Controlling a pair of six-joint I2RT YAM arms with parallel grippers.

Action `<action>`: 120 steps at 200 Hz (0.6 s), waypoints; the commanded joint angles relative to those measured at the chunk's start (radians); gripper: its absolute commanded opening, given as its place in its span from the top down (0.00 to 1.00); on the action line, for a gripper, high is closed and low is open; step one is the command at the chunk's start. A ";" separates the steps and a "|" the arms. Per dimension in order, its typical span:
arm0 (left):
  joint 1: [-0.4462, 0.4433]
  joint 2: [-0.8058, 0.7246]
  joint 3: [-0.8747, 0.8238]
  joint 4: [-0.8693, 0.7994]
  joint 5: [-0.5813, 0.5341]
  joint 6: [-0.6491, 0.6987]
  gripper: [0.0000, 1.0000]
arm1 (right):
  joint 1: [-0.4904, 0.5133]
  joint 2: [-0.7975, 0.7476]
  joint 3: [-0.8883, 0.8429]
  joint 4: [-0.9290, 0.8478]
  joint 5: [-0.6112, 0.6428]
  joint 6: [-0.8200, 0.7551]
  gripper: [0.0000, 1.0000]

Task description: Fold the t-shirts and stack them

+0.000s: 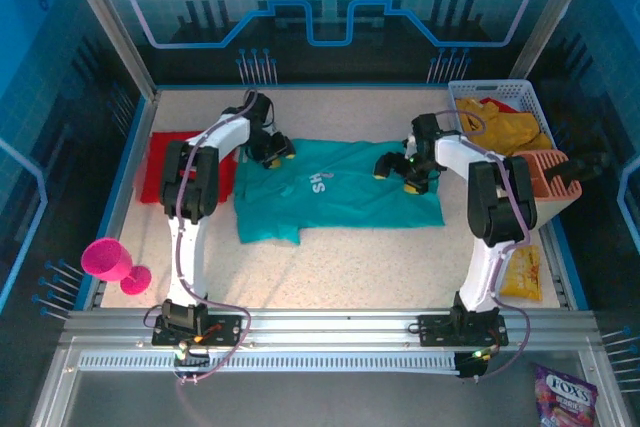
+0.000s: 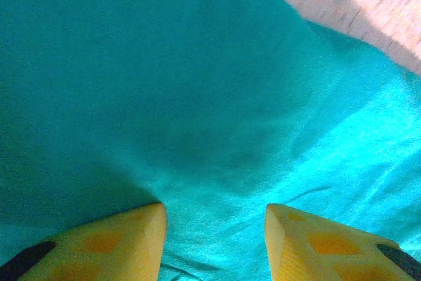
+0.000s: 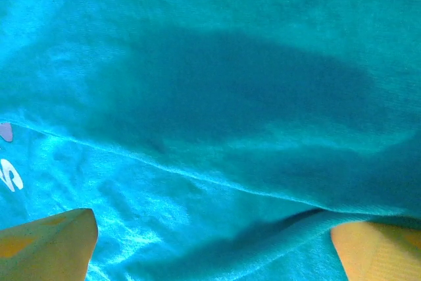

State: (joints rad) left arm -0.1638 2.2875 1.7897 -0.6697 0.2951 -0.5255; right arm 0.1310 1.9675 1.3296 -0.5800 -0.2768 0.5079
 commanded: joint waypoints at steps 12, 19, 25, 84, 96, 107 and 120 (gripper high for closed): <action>-0.006 0.081 0.098 -0.077 0.016 -0.023 0.56 | -0.040 0.103 0.113 -0.025 0.035 0.005 0.06; -0.005 0.071 0.107 -0.082 0.016 -0.021 0.56 | -0.042 0.110 0.138 -0.036 0.021 -0.001 0.07; -0.003 0.056 0.106 -0.082 0.015 -0.017 0.55 | -0.042 0.109 0.152 -0.047 0.016 -0.005 0.07; 0.006 -0.336 -0.042 -0.095 0.066 0.066 0.46 | -0.047 -0.207 -0.021 -0.008 -0.037 -0.026 0.00; 0.006 -0.445 -0.143 -0.080 0.067 0.066 0.43 | -0.052 -0.270 -0.070 -0.021 -0.033 -0.034 0.00; 0.006 -0.549 -0.258 -0.065 0.057 0.065 0.40 | -0.062 -0.315 -0.111 -0.053 -0.006 -0.040 0.00; 0.006 -0.668 -0.399 -0.042 0.035 0.061 0.36 | -0.084 -0.363 -0.168 -0.078 0.013 -0.038 0.00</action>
State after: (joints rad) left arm -0.1616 1.7958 1.5898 -0.7025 0.3286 -0.4870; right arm 0.0879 1.6779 1.2469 -0.5941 -0.2810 0.4877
